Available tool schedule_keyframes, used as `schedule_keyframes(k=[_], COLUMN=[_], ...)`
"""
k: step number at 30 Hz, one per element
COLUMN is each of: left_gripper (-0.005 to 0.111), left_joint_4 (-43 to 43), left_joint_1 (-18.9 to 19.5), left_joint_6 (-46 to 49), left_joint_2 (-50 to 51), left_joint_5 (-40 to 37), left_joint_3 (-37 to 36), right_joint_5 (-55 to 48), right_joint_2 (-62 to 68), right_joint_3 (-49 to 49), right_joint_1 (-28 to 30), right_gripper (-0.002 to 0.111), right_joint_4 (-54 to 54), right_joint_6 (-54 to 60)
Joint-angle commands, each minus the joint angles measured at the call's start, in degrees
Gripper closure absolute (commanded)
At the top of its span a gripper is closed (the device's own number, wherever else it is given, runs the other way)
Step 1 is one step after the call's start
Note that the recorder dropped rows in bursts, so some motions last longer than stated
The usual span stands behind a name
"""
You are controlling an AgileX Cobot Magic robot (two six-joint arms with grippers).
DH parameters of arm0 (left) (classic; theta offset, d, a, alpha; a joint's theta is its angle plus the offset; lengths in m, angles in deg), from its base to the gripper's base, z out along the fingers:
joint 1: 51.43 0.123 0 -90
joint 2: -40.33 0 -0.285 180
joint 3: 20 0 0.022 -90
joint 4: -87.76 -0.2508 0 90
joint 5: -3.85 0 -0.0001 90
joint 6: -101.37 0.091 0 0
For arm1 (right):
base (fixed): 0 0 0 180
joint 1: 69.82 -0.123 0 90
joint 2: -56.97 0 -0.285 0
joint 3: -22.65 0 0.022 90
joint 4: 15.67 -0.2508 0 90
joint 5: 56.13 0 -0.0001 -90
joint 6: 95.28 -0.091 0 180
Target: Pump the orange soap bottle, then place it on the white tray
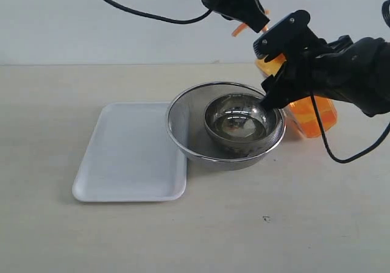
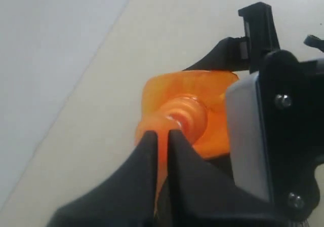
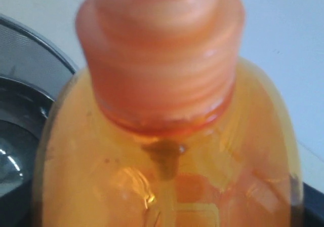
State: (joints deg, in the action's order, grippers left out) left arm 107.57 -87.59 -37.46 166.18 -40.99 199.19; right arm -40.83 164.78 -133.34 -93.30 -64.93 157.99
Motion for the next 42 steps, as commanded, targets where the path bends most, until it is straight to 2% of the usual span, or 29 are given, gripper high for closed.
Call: schedule_keyframes(k=[1,7,16,30,37,42], left_gripper=[0.102,0.102,0.102,0.102,0.102,0.102], left_joint_4=[-2.52,-10.05,-23.63,-35.59,-36.91,-42.5], left_joint_1=[-0.44,-0.44,-0.44,-0.44,-0.44,-0.44], left_joint_6=[-0.73,-6.21,-14.22,-21.87,-23.34,-27.64], left_joint_2=[-5.06,-10.18,-20.18,-33.49,-42.47,-49.82], left_joint_5=[0.28,-0.58,-7.09,-15.65,-15.65,-15.35], left_joint_3=[-0.14,-0.14,-0.14,-0.37,-4.47,-9.82], right_joint_5=[-6.34,-6.21,-6.06,-5.59,-4.11,-3.7], right_joint_2=[0.63,0.63,0.63,0.63,0.63,0.63], right_joint_3=[0.5,0.5,0.5,0.5,0.5,0.5], right_joint_1=[-0.51,-0.51,-0.51,-0.51,-0.51,-0.51], right_gripper=[0.108,0.108,0.108,0.108,0.108,0.108], right_joint_4=[-1.48,-1.48,-1.48,-1.33,-1.32,-1.32], right_joint_6=[-2.32,-2.32,-2.32,-2.22,-2.22,-2.22])
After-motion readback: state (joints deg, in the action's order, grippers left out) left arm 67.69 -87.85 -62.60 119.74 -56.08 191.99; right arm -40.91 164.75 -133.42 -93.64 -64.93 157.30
